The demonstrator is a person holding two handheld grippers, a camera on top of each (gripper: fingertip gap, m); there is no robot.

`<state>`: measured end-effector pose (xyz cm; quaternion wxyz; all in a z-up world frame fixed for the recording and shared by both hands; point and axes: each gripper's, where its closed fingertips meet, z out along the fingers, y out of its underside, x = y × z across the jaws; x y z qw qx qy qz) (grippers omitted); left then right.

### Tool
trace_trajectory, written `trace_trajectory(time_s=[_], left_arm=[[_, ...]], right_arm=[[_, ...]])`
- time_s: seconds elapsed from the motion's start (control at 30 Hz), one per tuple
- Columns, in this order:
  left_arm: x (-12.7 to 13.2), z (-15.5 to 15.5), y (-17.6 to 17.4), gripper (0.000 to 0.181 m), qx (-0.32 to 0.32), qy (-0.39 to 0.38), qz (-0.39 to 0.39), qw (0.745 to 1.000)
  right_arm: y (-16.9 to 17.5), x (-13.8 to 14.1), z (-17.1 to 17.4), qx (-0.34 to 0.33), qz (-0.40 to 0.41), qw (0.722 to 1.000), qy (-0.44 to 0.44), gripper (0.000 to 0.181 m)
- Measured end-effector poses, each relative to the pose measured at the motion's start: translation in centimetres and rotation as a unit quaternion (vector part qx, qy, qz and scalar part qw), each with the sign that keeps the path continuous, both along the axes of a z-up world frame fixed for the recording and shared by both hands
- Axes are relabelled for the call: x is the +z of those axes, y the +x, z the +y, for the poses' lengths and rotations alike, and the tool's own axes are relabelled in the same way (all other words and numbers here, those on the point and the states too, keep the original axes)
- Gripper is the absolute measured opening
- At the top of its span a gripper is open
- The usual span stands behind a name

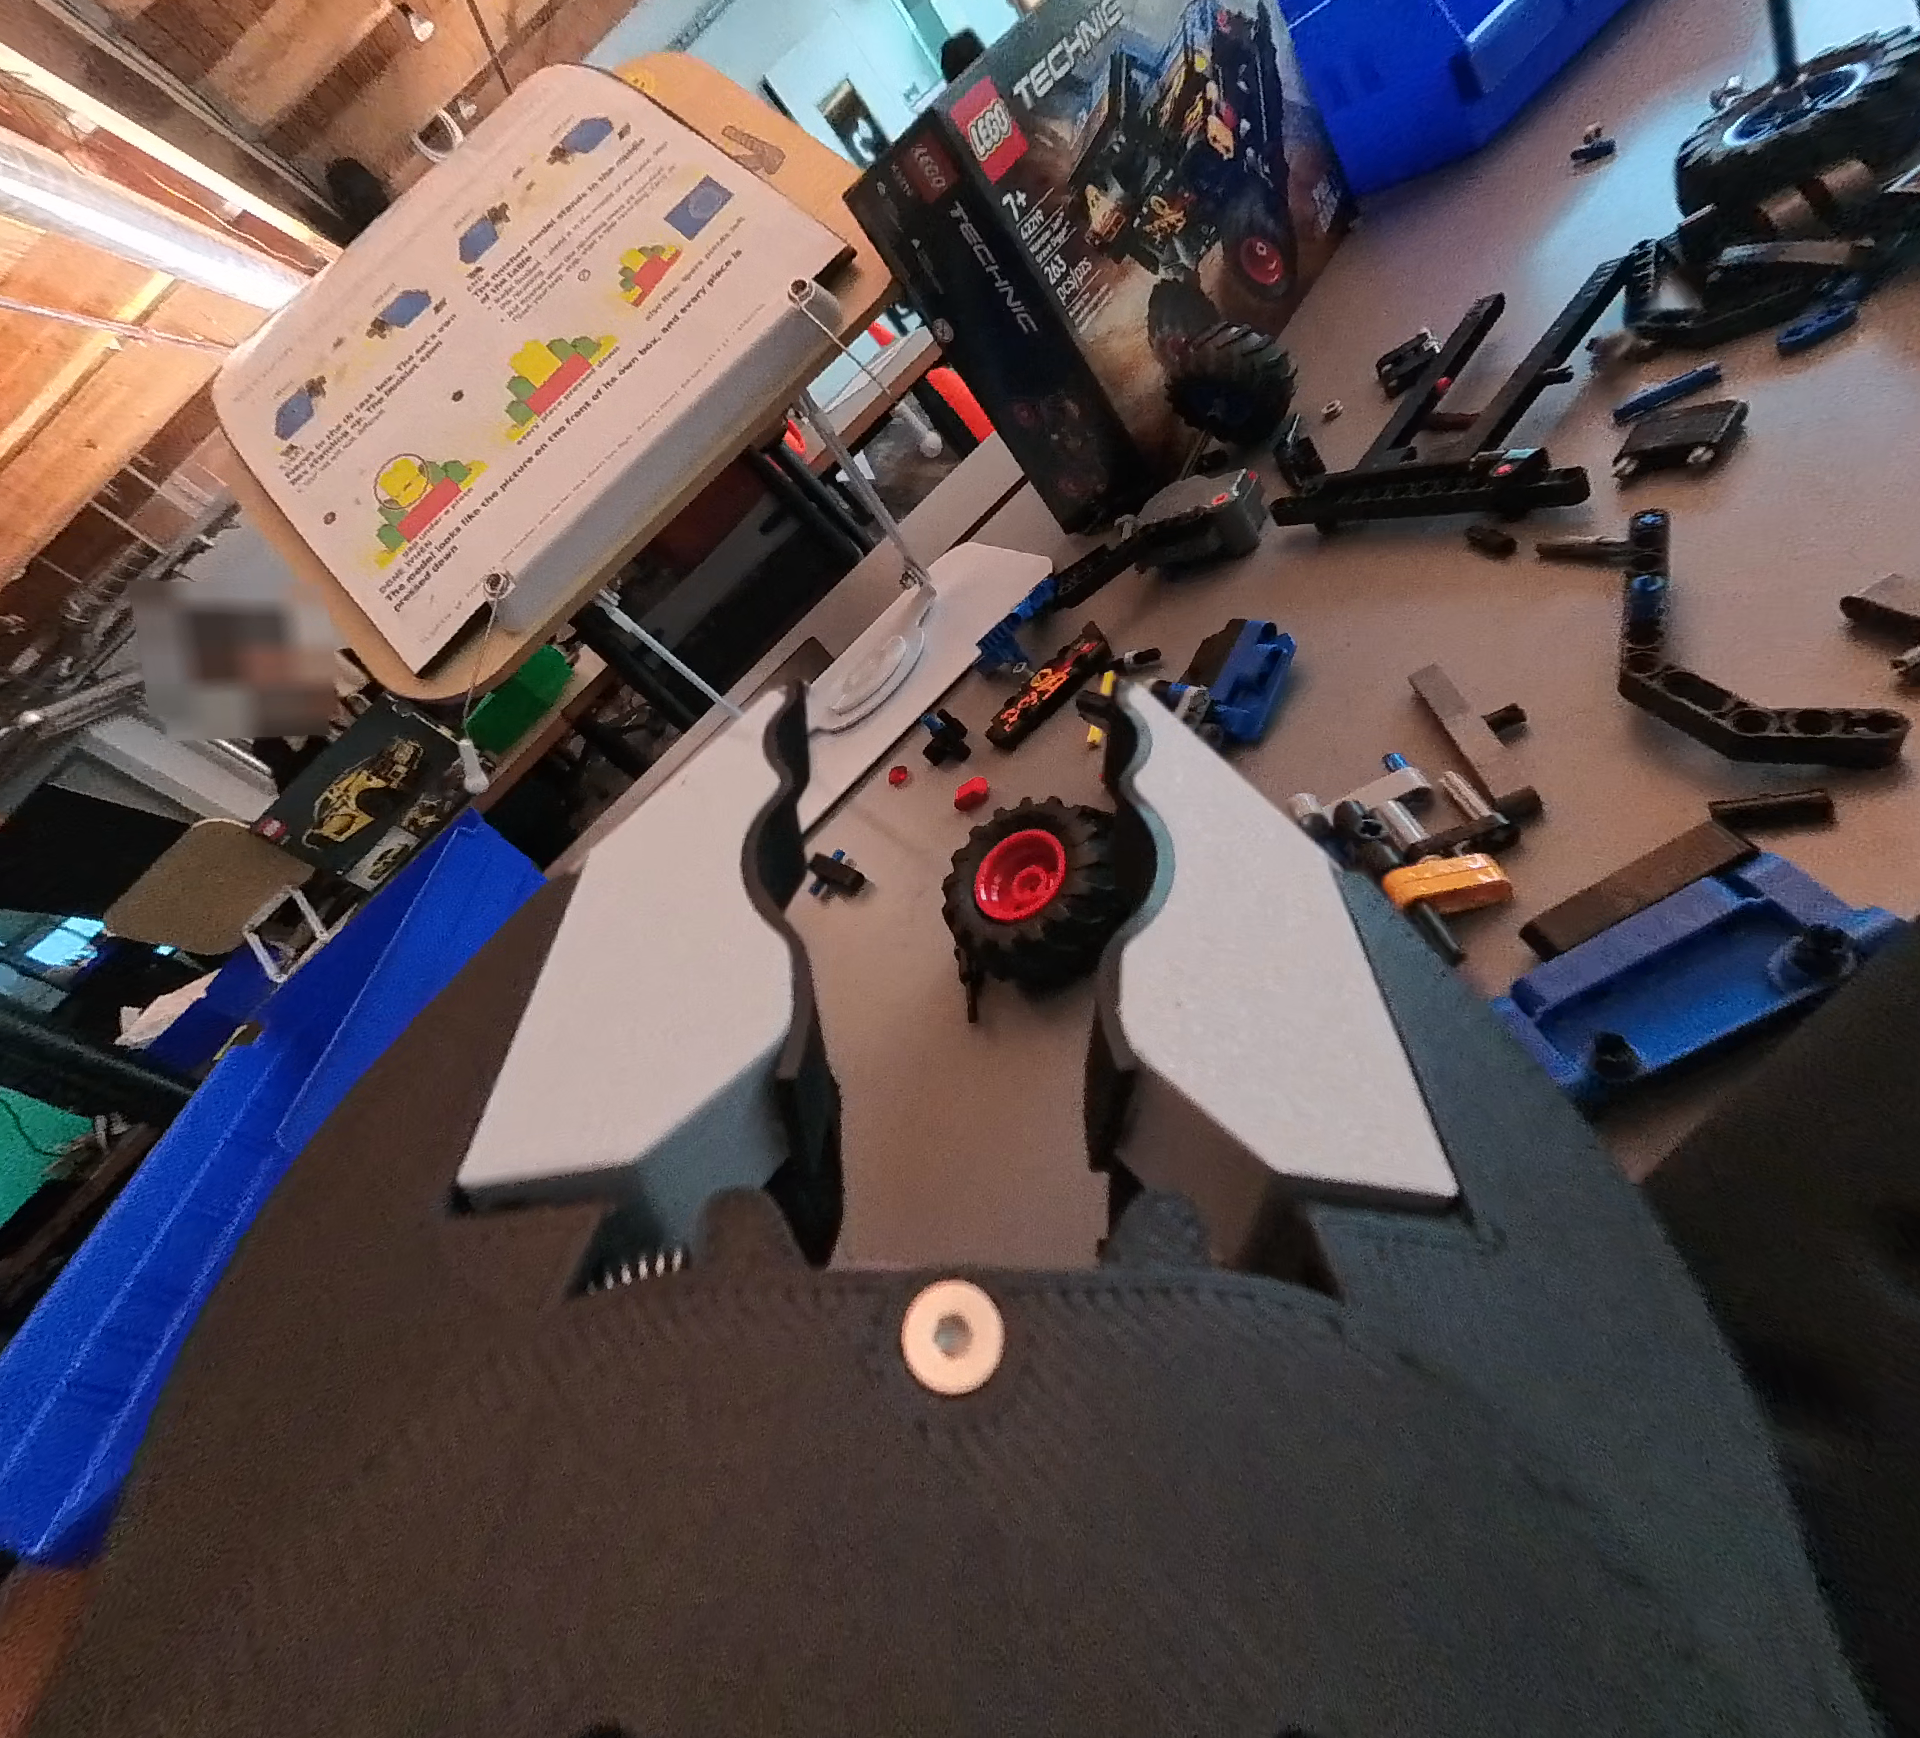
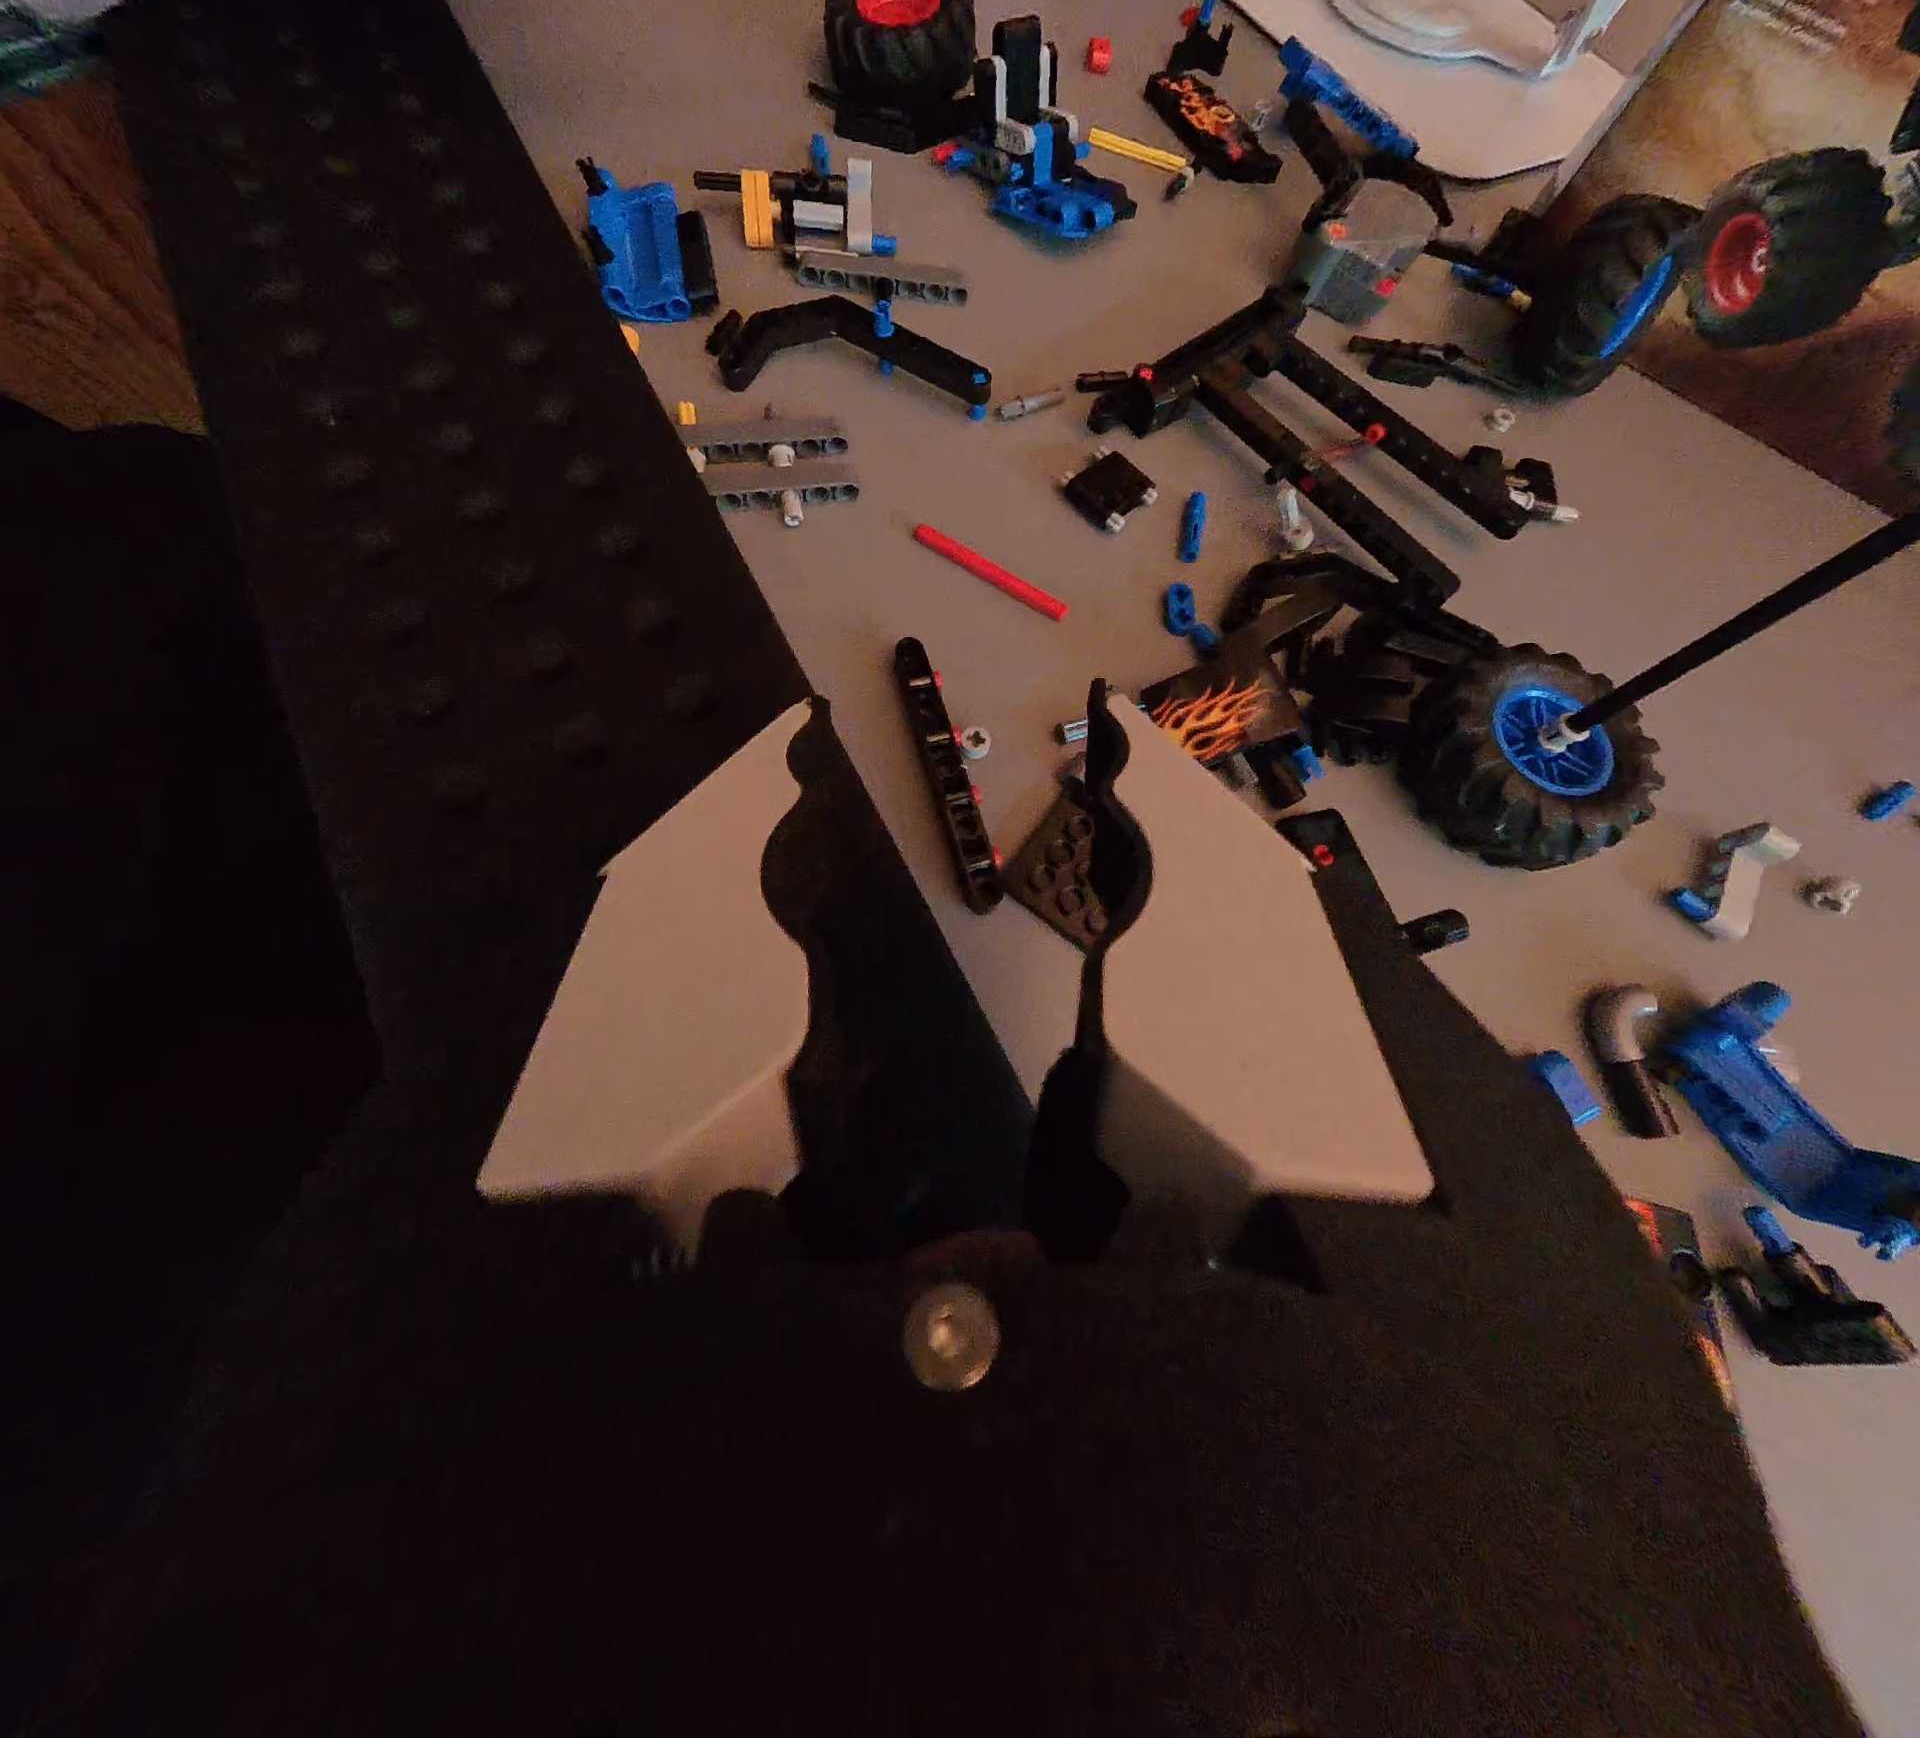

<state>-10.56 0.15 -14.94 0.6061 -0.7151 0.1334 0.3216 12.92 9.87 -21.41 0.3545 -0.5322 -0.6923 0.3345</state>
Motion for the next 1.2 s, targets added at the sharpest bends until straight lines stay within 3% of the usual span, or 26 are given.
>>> trace_trajectory(time_s=[0.07, 0.27, 0.5, 0.73, 0.8, 0.87, 1.0, 1.13, 1.2], left_arm=[[-0.3, 0.1, -0.3, 0.055, 0.006, -0.007, -0.006, 1.000], [-0.2, 0.2, -0.1, 0.052, 0.023, -0.008, 0.033, 0.999], [0.5, -0.3, -1.3, 0.051, 0.064, 0.006, 0.055, 0.996], [1.5, -0.8, -1.7, 0.046, 0.129, 0.009, 0.130, 0.983], [2.9, -2.5, -1.3, 0.048, 0.170, 0.046, 0.093, 0.980], [4.7, -4.8, 1.2, 0.048, 0.190, 0.105, 0.044, 0.975], [5.6, -9.0, 9.9, 0.048, 0.199, 0.137, 0.036, 0.970], [4.0, -11.6, 20.2, 0.049, 0.191, 0.110, 0.031, 0.975], [2.5, -12.1, 25.0, 0.048, 0.187, 0.075, 0.044, 0.978]], right_arm=[[0.6, -1.2, -0.8, 0.024, -0.041, 0.999, -0.015, 0.055], [1.4, -2.2, -2.5, 0.083, -0.091, 0.990, -0.072, 0.040], [1.9, -2.1, -2.8, 0.085, -0.086, 0.991, -0.058, 0.040], [2.5, -2.3, -2.2, 0.067, -0.083, 0.993, -0.051, 0.055], [2.9, -2.3, -2.1, 0.066, -0.082, 0.993, -0.050, 0.057], [3.1, -2.2, -2.0, 0.067, -0.073, 0.994, -0.037, 0.055], [3.6, -1.8, -2.4, 0.076, -0.045, 0.996, 0.006, 0.050], [4.2, -1.3, -2.6, 0.078, -0.014, 0.995, 0.058, 0.066], [5.0, -0.6, -2.9, 0.081, 0.011, 0.993, 0.085, 0.082]])
